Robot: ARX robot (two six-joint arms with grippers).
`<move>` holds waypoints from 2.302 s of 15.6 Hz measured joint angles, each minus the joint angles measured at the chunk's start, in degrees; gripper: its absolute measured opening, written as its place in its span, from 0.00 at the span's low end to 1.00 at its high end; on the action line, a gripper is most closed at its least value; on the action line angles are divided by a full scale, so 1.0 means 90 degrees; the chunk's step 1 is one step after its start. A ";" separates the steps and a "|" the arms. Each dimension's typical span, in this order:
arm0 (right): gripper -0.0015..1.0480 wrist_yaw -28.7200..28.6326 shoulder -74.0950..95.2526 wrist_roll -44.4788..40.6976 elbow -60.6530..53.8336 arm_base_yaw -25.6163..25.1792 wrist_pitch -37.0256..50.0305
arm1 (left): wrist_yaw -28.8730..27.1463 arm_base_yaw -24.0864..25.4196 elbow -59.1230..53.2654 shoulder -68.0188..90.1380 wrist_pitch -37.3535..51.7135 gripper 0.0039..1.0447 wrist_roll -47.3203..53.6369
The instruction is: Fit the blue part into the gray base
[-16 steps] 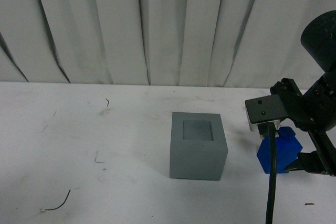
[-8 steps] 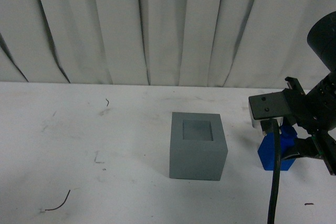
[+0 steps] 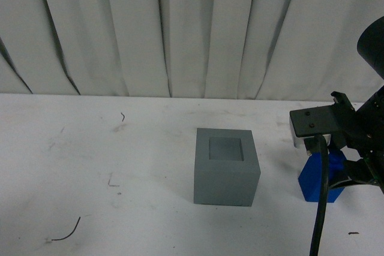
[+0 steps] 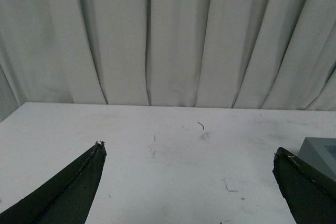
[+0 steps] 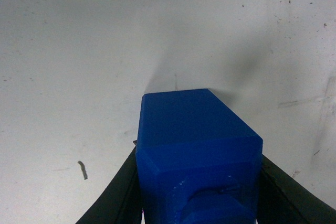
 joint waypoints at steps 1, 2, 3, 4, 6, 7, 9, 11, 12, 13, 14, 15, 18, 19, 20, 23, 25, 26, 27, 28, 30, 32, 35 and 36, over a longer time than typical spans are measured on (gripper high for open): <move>0.46 -0.0078 -0.0129 0.0000 0.0058 0.0005 -0.0248 | 0.0000 0.0000 0.0000 0.0000 0.0000 0.94 0.0000; 0.46 -0.0129 -0.0233 0.0000 0.0172 0.0015 -0.0425 | 0.0000 0.0000 0.0000 0.0000 0.0000 0.94 0.0000; 0.46 -0.0238 -0.0398 0.0019 0.0406 0.0024 -0.0741 | 0.0000 0.0000 0.0000 0.0000 0.0000 0.94 0.0000; 0.46 -0.0294 -0.0529 0.0036 0.0639 0.0075 -0.0984 | 0.0000 0.0000 0.0000 0.0000 -0.0002 0.94 0.0000; 0.45 -0.0347 -0.0709 0.0100 0.1115 0.0277 -0.1498 | 0.0002 0.0000 0.0000 0.0000 0.0000 0.94 0.0000; 0.45 -0.0374 -0.0709 0.0146 0.1224 0.0359 -0.1625 | 0.0000 0.0000 0.0000 0.0000 0.0000 0.94 0.0000; 0.45 -0.0440 -0.0636 0.0427 0.1518 0.0605 -0.1909 | 0.0000 0.0000 0.0000 0.0000 0.0000 0.94 0.0000; 0.45 -0.0576 -0.0542 0.0697 0.1761 0.0816 -0.2050 | 0.0000 0.0000 0.0000 0.0000 0.0000 0.94 0.0000; 0.45 -0.0610 -0.0503 0.0816 0.1877 0.0908 -0.2118 | 0.0000 0.0000 0.0000 0.0000 0.0000 0.94 0.0000; 0.45 -0.0590 -0.0384 0.0947 0.2055 0.1105 -0.2198 | 0.0000 0.0000 0.0000 0.0000 0.0000 0.94 0.0000; 0.45 -0.0561 -0.0226 0.1035 0.2198 0.1280 -0.2297 | 0.0000 0.0000 0.0000 0.0000 0.0000 0.94 0.0000; 0.45 -0.0515 -0.0104 0.1105 0.2317 0.1411 -0.2368 | 0.0000 0.0000 0.0000 0.0000 0.0000 0.94 0.0000; 0.45 -0.0476 0.0277 0.1319 0.2737 0.1683 -0.2477 | 0.0000 0.0000 0.0000 0.0000 0.0000 0.94 0.0000; 0.45 -0.0425 0.0391 0.1343 0.2863 0.1729 -0.2550 | 0.0000 0.0000 0.0000 0.0000 -0.0002 0.94 0.0000; 0.45 -0.0384 0.0444 0.1350 0.2917 0.1724 -0.2572 | 0.0000 0.0000 0.0000 0.0000 0.0000 0.94 0.0000; 0.45 -0.0155 0.0743 0.1460 0.3349 0.1855 -0.2722 | 0.0000 0.0000 0.0000 0.0000 0.0000 0.94 0.0000; 0.45 -0.0117 0.0818 0.1503 0.3463 0.1984 -0.2754 | 0.0000 0.0000 0.0000 0.0000 -0.0002 0.94 0.0000; 0.45 -0.0121 0.0843 0.1545 0.3509 0.2023 -0.2805 | 0.0000 0.0000 0.0000 0.0000 0.0000 0.94 0.0000; 0.45 -0.0119 0.0857 0.1583 0.3529 0.2028 -0.2820 | 0.0000 0.0000 0.0000 0.0000 0.0000 0.94 0.0000; 0.45 -0.0087 0.0896 0.1647 0.3577 0.2059 -0.2834 | 0.0000 0.0000 0.0000 0.0000 -0.0002 0.94 0.0000; 0.45 0.0078 0.0923 0.1736 0.3599 0.2091 -0.2795 | 0.0000 0.0000 0.0000 0.0000 0.0000 0.94 0.0000; 0.45 0.0141 0.1005 0.1787 0.3570 0.2098 -0.2681 | 0.0000 0.0000 0.0000 0.0000 -0.0002 0.94 0.0000; 0.45 0.0168 0.1022 0.1882 0.3492 0.2106 -0.2618 | 0.0000 0.0000 0.0000 0.0000 0.0000 0.94 0.0000; 0.56 0.0170 0.1022 0.1885 0.3492 0.2106 -0.2625 | 0.0000 0.0000 0.0000 0.0000 0.0000 0.94 0.0000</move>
